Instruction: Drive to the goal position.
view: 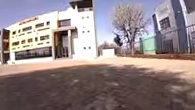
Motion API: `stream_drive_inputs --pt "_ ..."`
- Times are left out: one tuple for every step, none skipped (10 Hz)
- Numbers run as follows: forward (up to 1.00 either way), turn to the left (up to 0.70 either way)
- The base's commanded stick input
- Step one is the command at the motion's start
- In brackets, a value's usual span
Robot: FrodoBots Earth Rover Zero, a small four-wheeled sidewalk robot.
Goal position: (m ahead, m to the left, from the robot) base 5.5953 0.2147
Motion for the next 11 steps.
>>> stream_drive_inputs --pt "1.00 0.00" --pt "1.00 0.00" --pt "1.00 0.00" --pt "1.00 0.00" --pt "1.00 0.00" --pt "1.00 0.00" --pt "1.00 0.00" --pt "1.00 0.00" --pt "1.00 0.00" --pt "1.00 0.00" --pt "1.00 0.00"
